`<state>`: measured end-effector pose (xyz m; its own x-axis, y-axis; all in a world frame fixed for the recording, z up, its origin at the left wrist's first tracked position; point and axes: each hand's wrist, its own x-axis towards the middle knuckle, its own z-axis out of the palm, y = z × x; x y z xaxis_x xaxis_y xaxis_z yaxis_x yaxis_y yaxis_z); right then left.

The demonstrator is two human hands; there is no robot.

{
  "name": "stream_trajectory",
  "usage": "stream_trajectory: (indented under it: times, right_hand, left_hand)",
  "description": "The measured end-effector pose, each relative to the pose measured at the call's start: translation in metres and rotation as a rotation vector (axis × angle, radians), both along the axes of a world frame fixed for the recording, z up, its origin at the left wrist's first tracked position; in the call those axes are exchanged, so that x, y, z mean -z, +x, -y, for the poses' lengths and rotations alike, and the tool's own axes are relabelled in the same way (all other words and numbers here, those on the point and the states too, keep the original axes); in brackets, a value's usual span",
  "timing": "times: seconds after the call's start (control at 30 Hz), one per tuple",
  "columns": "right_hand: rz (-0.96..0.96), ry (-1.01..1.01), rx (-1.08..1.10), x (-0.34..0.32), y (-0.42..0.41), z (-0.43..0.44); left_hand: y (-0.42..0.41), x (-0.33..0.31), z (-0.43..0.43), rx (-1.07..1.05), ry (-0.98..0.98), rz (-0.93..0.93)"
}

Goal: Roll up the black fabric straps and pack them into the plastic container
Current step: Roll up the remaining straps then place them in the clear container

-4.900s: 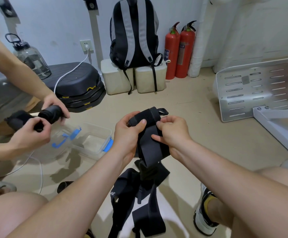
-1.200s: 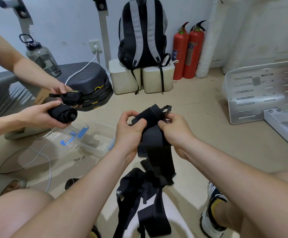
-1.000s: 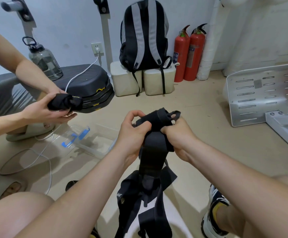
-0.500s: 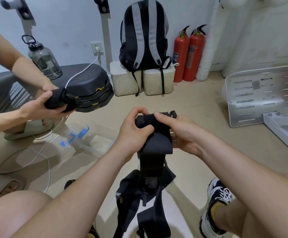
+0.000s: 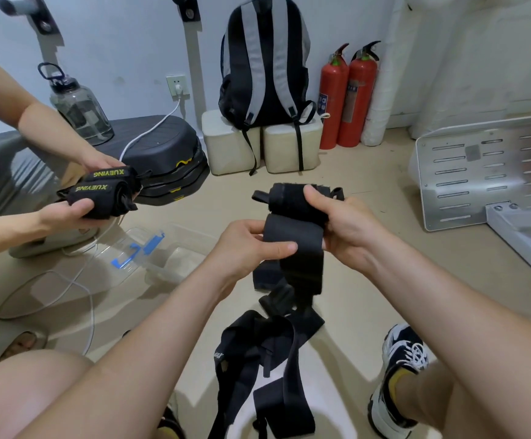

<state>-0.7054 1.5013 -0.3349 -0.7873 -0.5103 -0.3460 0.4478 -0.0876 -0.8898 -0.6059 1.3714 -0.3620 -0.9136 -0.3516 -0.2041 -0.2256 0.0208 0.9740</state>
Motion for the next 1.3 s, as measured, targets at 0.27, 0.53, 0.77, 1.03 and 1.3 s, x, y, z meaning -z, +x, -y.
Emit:
stream_trajectory:
  times: [0.27, 0.53, 0.77, 1.03, 1.3]
  right_hand:
    - [-0.044, 0.08, 0.069, 0.002, -0.011, -0.001]
    - [-0.202, 0.192, 0.047, 0.009, -0.019, -0.001]
    - [-0.394, 0.296, 0.08, 0.018, -0.023, 0.004]
    - [-0.585, 0.413, 0.171, 0.023, -0.021, 0.003]
    - [-0.736, 0.476, 0.249, 0.02, -0.02, 0.003]
  left_hand:
    - [-0.005, 0.008, -0.001, -0.05, -0.402, -0.076]
    - [-0.006, 0.02, -0.004, 0.057, -0.259, -0.022]
    - [-0.006, 0.019, 0.0, 0.216, -0.114, 0.029]
    - [0.001, 0.015, 0.001, 0.339, 0.022, 0.12]
    - [0.004, 0.018, 0.001, 0.41, 0.139, 0.152]
